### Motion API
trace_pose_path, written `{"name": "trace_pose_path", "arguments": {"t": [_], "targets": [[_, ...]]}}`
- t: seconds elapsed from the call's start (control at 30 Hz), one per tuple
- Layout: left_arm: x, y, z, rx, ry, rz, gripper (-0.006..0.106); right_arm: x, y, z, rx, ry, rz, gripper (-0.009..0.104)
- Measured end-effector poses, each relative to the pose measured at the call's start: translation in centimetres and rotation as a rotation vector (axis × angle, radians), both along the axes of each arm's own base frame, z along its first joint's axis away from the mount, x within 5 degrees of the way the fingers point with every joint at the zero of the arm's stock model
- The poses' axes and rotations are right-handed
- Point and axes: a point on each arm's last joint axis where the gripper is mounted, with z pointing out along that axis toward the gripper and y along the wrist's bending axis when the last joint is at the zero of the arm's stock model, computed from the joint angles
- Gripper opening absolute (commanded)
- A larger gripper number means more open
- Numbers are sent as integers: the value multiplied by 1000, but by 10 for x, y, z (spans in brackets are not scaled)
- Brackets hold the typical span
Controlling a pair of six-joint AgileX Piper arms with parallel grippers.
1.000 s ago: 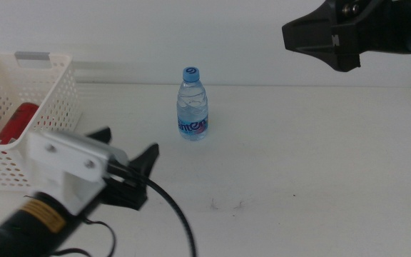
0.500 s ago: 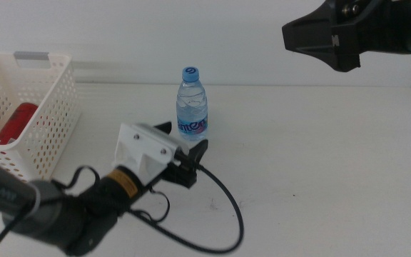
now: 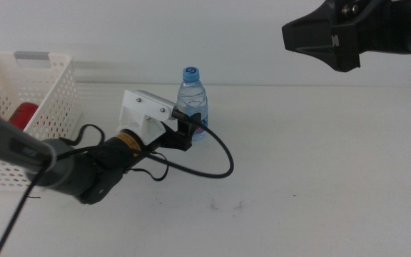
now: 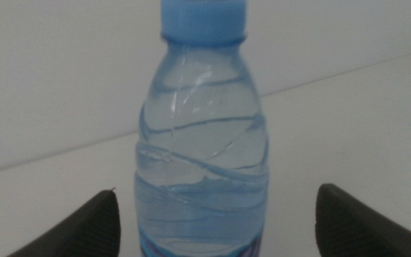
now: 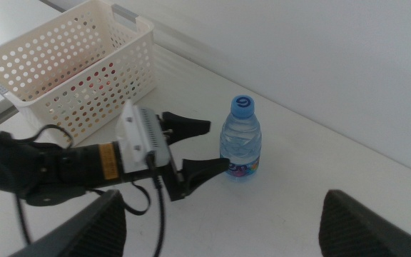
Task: Use arms to grab the bottles and put them into the dustbin to the left of the table.
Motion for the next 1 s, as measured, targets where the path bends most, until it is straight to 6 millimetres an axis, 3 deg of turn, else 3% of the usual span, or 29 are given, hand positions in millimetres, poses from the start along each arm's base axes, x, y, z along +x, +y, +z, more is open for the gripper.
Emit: {"name": "trace_pose_path", "arguments": {"t": [0.3,0.53,0.63,0.77,0.83,1.0], "targets": [[37,-13,-34,-27,21,0,94,0,0,0,0,0,0,91],[60,-21,-40,-40,-20,-4,89,0,0,0,0,0,0,91],[66,-22,-45,-74,-6,11,68,0,0,0,0,0,0,91],[63,-19,-42,-132,47,10,22,0,0,0,0,0,0,91],[51,-9,-33,-157,121,-16,0,0,0,0,0,0,0,91],[1,20,17,-95,303,-42,-2,0,0,0,0,0,0,91]]}}
